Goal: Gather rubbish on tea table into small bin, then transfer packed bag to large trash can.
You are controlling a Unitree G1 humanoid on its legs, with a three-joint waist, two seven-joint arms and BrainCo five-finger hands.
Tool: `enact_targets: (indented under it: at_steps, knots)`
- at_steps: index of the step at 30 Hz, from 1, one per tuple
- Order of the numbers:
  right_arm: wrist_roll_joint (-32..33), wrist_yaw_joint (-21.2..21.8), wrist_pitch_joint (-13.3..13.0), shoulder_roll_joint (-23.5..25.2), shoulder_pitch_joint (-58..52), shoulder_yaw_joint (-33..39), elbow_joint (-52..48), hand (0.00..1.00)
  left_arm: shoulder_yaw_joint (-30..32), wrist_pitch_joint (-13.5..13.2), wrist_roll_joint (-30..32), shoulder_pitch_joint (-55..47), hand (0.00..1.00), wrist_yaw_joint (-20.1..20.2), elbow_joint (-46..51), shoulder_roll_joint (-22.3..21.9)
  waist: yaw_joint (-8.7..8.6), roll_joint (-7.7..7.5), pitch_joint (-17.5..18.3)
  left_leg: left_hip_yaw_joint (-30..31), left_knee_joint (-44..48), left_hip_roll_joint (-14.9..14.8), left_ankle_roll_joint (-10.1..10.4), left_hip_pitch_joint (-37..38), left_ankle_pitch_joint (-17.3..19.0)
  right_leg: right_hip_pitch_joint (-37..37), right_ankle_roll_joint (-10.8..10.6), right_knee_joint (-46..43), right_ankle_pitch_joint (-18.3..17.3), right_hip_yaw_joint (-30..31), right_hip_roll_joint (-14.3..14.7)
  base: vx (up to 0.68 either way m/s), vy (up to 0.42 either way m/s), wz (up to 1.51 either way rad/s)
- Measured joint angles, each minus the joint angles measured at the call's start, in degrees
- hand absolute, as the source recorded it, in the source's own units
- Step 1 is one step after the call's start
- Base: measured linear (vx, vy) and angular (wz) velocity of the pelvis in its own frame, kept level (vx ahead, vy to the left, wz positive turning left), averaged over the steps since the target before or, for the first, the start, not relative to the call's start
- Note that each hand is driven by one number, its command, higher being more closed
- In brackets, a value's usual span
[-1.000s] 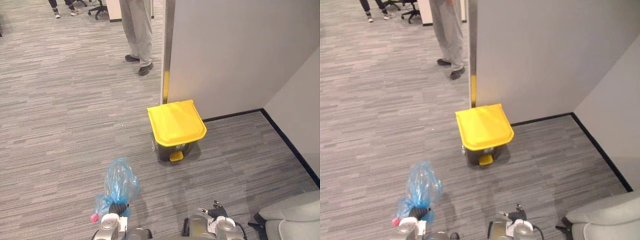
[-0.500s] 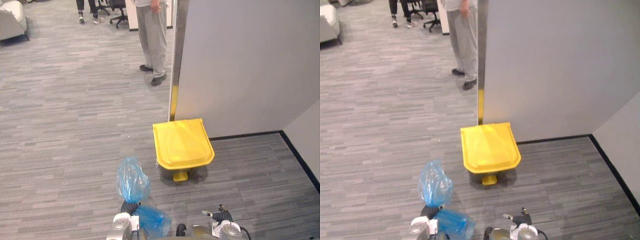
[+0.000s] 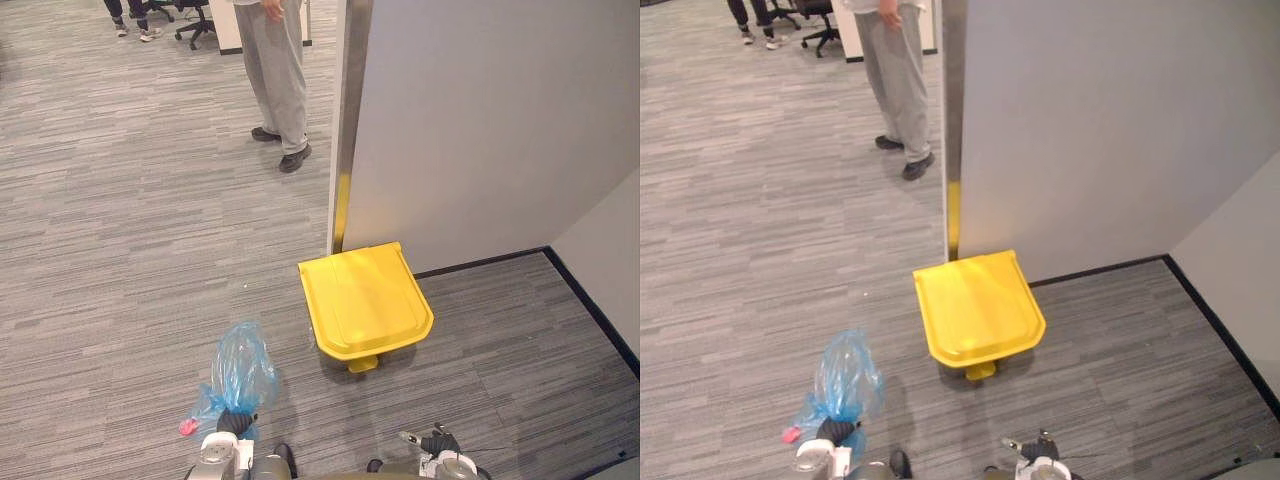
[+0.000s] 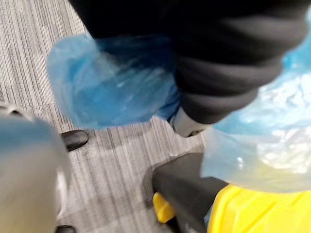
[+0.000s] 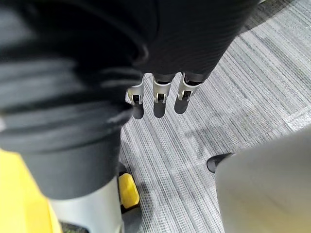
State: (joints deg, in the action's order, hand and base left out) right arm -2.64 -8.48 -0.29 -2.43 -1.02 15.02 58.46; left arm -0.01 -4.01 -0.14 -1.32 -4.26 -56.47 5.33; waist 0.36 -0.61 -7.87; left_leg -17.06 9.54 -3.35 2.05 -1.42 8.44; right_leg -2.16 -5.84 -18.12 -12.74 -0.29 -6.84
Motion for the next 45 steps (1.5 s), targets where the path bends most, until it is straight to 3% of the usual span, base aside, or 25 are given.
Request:
enact_targets:
  at_steps: [1, 3, 5, 7, 8, 9, 10, 11, 12, 13, 14, 15, 17, 18, 21, 25, 27, 30, 34, 38, 41, 45]
  knots:
    - [-0.01, 0.01, 0.00, 0.00, 0.03, 0.02, 0.00, 0.00, 0.00, 0.01, 0.00, -0.01, 1.00, 0.00, -0.11, -0.19, 0.00, 0.17, -0.13, 0.03, -0.06, 0.02, -0.05, 0.35, 0.11, -0.72, -0.02, -2.00, 0.00, -0.03, -0.06, 0.04, 0.068, -0.02]
    - [0.19, 0.02, -0.17, -0.12, 0.39, 0.25, -0.12, 0.00, 0.08, 0.14, -0.02, -0.31, 1.00, -0.06, -0.36, -0.06, -0.37, 0.32, -1.32, 0.43, -0.46, -0.74, -1.30, 3.58, 2.40, -6.09, 0.52, -14.90, -1.35, -0.86, -0.21, 0.05, 0.045, 0.00]
    - [0.14, 0.08, -0.23, 0.15, 0.98, -0.65, -0.21, 0.00, 0.16, 0.60, -0.02, -0.03, 1.00, -0.11, -0.55, 0.65, -0.22, -0.17, -1.65, 0.32, -0.18, -1.84, -0.90, 5.23, 3.66, -9.06, 1.57, -14.08, -2.51, -2.45, 1.14, 0.08, 0.017, -0.10]
    - [0.13, 0.02, -0.21, 0.12, 1.36, -0.72, -1.17, 0.00, 0.17, 0.59, -0.02, 0.83, 1.00, -0.12, -0.56, 0.53, -0.36, 0.19, -2.08, 0.32, 0.09, -3.38, -0.29, 6.09, 4.52, -13.71, 2.11, -11.83, -1.43, -5.09, 2.70, 0.12, -0.008, -0.04]
    - [0.14, 0.02, -0.33, 0.09, 1.40, -0.73, -1.66, 0.00, 0.18, 0.57, -0.02, 1.41, 1.00, -0.12, -0.55, 0.28, -0.36, 0.31, -2.73, 0.28, 0.79, -4.20, 0.16, 6.57, 5.28, -15.94, 2.33, -9.36, 0.75, -6.24, 3.28, 0.20, -0.042, -0.01]
    - [0.06, -0.04, -0.17, 0.20, 2.39, -0.91, -2.41, 0.00, 0.28, 0.56, -0.02, 2.12, 1.00, -0.13, -0.52, 0.01, -0.33, -0.36, -3.82, -0.22, 1.98, -4.70, 0.85, 7.92, 6.82, -18.04, 1.99, -1.49, 5.64, -7.61, 3.97, 0.28, -0.097, 0.01]
    - [-0.07, -0.12, -0.10, 0.36, 2.02, -1.85, -3.05, 0.00, 0.44, 0.54, -0.01, 2.37, 1.00, -0.11, -0.51, -0.24, -0.27, -1.74, -4.61, -0.83, 4.10, -4.39, 1.99, 8.99, 8.63, -17.98, 1.56, 4.54, 8.27, -8.45, 3.60, 0.26, -0.129, 0.05]
    - [-0.20, -0.16, -0.07, 0.41, 1.79, -1.92, -3.15, 0.00, 0.73, 0.55, -0.02, 2.34, 1.00, -0.12, -0.52, -0.40, -0.29, -2.41, -4.99, -0.93, 5.32, -3.95, 2.76, 9.75, 9.59, -17.77, 1.35, 6.02, 8.46, -8.49, 3.36, 0.35, -0.185, 0.00]
    - [-0.76, -0.19, 0.04, 0.21, 0.99, -1.82, -3.72, 0.00, 1.20, 0.56, -0.01, 2.63, 1.00, -0.17, -0.54, -1.47, -0.28, -2.79, -5.24, -0.77, 8.96, -4.09, 4.51, 10.51, 12.84, -17.46, 1.51, 5.64, 10.22, -8.92, 3.05, 0.42, -0.183, -0.10]
    - [-1.40, -0.40, 0.20, -0.17, 1.99, -1.62, -4.13, 0.00, 1.18, 0.48, 0.03, 3.40, 1.00, -0.11, -0.45, -2.85, 0.04, -0.42, -5.81, -0.10, 9.73, -6.10, 4.87, 10.34, 13.67, -18.03, 1.59, 3.59, 9.98, -9.74, 4.16, 0.42, -0.187, -0.05]
    - [-1.44, -0.43, 0.25, -0.29, 2.24, -1.52, -4.66, 0.00, 1.12, 0.49, 0.04, 3.57, 1.00, -0.08, -0.48, -3.19, -0.28, 0.22, -6.24, 0.40, 9.33, -6.24, 4.45, 10.41, 13.90, -18.20, 1.66, 3.05, 9.94, -10.17, 4.27, 0.39, -0.179, 0.12]
    - [-1.86, -0.42, 0.34, -0.32, 2.19, -0.66, -6.36, 0.00, 1.17, 0.49, 0.05, 5.21, 1.00, -0.03, -0.35, -3.93, -0.50, 1.20, -6.83, 1.92, 7.80, -6.81, 2.74, 11.04, 15.15, -19.59, 2.65, -0.81, 7.59, -11.32, 4.99, 0.27, -0.148, 0.22]
    - [-1.87, -0.41, 0.34, -0.16, 1.83, -0.54, -7.08, 0.00, 1.31, 0.48, 0.10, 5.36, 1.00, -0.03, 0.44, -3.67, -0.42, 1.24, -6.76, 2.83, 6.65, -7.67, 2.87, 12.72, 15.82, -20.65, 2.95, -6.14, 4.23, -12.12, 5.15, 0.27, -0.165, 0.29]
    - [-1.92, -0.39, 0.10, -0.06, 0.81, -0.13, -7.98, 0.00, 1.46, 0.47, 0.19, 5.35, 1.00, -0.01, 0.66, -3.39, -0.37, 1.27, -6.75, 4.03, 5.53, -8.68, 3.39, 15.00, 16.24, -20.85, 3.38, -11.84, -0.67, -13.12, 4.93, 0.20, -0.135, 0.39]
    - [-2.73, -0.23, 0.46, -0.02, 0.33, 0.03, -7.86, 0.00, 3.14, 0.53, 1.13, 5.57, 1.00, -0.07, 0.69, -3.36, -0.18, 0.92, -5.08, 7.46, 4.35, -9.48, 3.57, 15.78, 16.04, -22.34, 3.17, -17.50, -6.77, -15.48, 4.11, 0.23, -0.179, 0.29]
    - [-3.62, 0.30, 0.51, -0.75, 2.25, -1.14, -5.54, 0.00, 3.29, 0.48, 1.18, 5.20, 1.00, -0.03, 0.59, -3.09, -0.32, 2.38, -3.35, 10.24, 2.44, -10.97, 2.48, 13.42, 13.25, -23.73, 2.74, -14.96, -7.11, -16.22, 6.45, 0.12, -0.177, -0.03]
    - [-3.99, 0.65, 0.46, -2.20, 3.46, -4.86, -3.95, 0.00, 2.82, 0.26, 1.11, 5.35, 1.00, 0.18, 0.77, -3.19, -0.65, 3.05, -2.21, 13.25, -0.02, -12.03, 4.40, 12.54, 9.65, -22.56, 2.81, -11.70, -5.93, -18.20, 6.82, 0.07, -0.158, 0.41]
    - [-4.06, 0.78, 0.51, -2.50, 5.23, -9.98, -3.51, 0.00, 2.24, -0.32, 1.06, 5.14, 1.00, 0.62, 1.33, -2.57, -0.67, 3.11, -1.57, 16.01, -2.41, -12.80, 5.01, 9.69, 6.70, -22.71, 3.20, -8.46, -4.75, -20.31, 6.72, -0.01, -0.112, 0.57]
    - [-3.76, 0.85, -0.15, -2.08, 10.75, -16.50, -6.34, 0.00, 0.71, -0.35, 0.91, 5.23, 1.00, 0.47, 2.19, -1.58, 0.07, 3.05, -1.48, 16.80, -1.00, -13.18, 5.38, 4.06, 6.45, -24.83, 3.43, -5.50, -2.18, -21.50, 6.74, -0.12, -0.080, 0.37]
    - [-2.17, 0.33, -1.21, -3.03, 18.85, -18.16, -11.85, 0.00, -0.21, -0.57, -0.23, 5.17, 1.00, -0.40, 6.76, -1.18, 0.11, 2.83, -2.26, 19.25, 0.23, -13.46, 5.61, -1.75, 6.45, -26.44, 3.26, -2.34, 0.34, -21.13, 6.79, -0.20, -0.056, 0.60]
    - [-0.39, -1.26, -1.74, -5.29, 27.84, -19.99, -12.13, 0.00, -2.12, -1.69, -2.43, 5.24, 1.00, -1.09, 10.36, 0.08, 1.69, 1.93, -2.82, 19.18, 1.36, -13.05, 7.16, -5.58, 7.86, -29.12, 2.99, -0.87, 2.38, -19.71, 7.04, -0.20, -0.012, 0.05]
    - [2.26, -1.80, -1.09, -7.99, 36.04, -20.46, -9.92, 0.00, -3.50, -1.96, -5.39, 4.84, 1.00, -2.03, 11.48, 2.77, 2.98, 0.52, -4.01, 19.28, 1.19, -12.50, 7.43, -7.24, 7.58, -29.52, 2.68, 3.65, 6.55, -16.83, 8.71, -0.15, -0.012, -0.11]
